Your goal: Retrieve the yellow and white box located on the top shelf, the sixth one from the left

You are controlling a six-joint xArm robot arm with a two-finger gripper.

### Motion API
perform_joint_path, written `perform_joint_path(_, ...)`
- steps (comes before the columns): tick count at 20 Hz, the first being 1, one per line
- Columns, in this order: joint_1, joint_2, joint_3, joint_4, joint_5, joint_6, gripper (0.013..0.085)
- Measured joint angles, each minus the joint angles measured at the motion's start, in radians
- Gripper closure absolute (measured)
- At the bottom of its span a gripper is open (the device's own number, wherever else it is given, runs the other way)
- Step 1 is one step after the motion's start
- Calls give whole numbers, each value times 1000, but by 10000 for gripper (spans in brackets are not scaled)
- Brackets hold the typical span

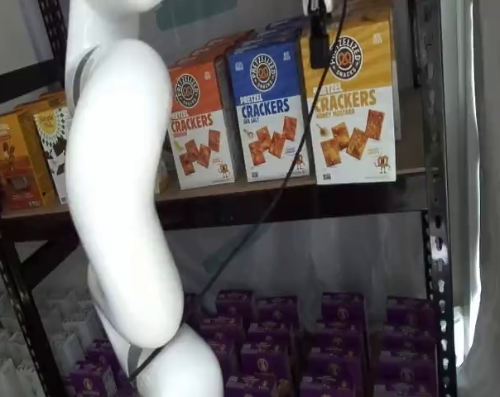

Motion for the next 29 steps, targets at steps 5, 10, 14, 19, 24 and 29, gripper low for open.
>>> perform_joint_path(5, -29, -107, 117, -7, -1, -32, 370)
perform_joint_path(10, -44, -204, 224, -32, -3, -59, 370)
perform_joint_path(14, -49, -261, 292, -43, -5, -69, 370)
perform_joint_path(19, -50, -311, 351, -45, 1, -71, 370)
perform_joint_path(24, -48, -341, 390, -46, 4, -69, 370)
perform_joint_path(29, -47, -361, 419, -41, -1, -67, 370)
